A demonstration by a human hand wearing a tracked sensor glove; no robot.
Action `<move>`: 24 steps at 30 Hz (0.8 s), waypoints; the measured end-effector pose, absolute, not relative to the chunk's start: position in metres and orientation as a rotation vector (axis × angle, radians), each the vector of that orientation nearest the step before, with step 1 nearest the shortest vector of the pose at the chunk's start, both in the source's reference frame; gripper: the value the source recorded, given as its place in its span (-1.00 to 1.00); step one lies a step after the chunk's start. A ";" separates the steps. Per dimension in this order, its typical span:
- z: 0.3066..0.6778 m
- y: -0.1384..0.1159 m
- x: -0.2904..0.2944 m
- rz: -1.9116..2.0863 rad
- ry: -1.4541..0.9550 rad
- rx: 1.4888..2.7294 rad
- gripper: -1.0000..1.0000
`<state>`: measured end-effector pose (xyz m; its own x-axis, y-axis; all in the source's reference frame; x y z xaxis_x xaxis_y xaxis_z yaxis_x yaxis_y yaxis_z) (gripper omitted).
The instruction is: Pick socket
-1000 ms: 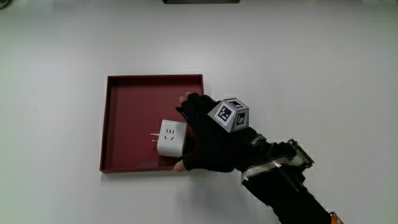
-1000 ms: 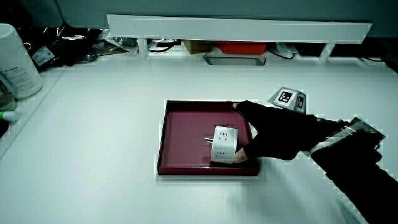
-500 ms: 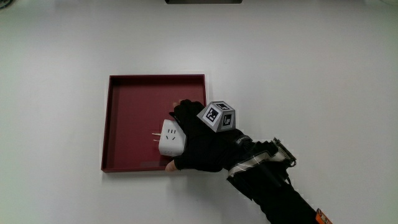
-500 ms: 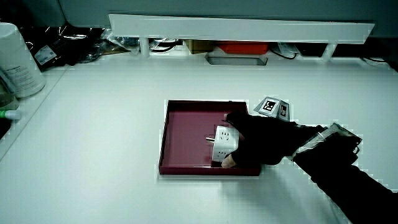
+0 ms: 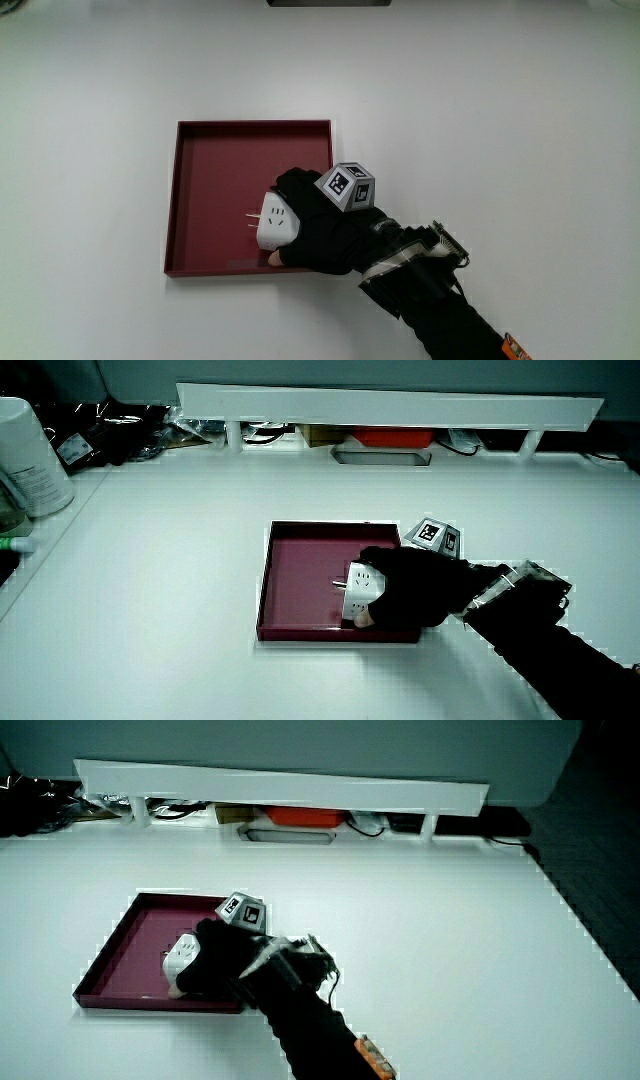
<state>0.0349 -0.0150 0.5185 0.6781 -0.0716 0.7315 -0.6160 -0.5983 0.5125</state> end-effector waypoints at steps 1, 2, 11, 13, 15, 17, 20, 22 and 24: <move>0.517 -0.015 0.035 0.883 -0.527 2.091 0.61; 0.524 -0.015 0.036 0.876 -0.517 2.091 0.67; 0.516 -0.013 0.036 0.929 -0.534 2.117 1.00; 0.517 -0.013 0.038 0.952 -0.530 2.111 1.00; 0.515 -0.013 0.040 0.952 -0.547 2.132 1.00; 0.508 -0.014 0.041 0.970 -0.552 2.121 1.00; 0.497 -0.016 0.044 0.979 -0.586 2.153 1.00; 0.488 -0.019 0.047 0.985 -0.610 2.153 1.00; 0.479 -0.021 0.051 0.990 -0.618 2.167 1.00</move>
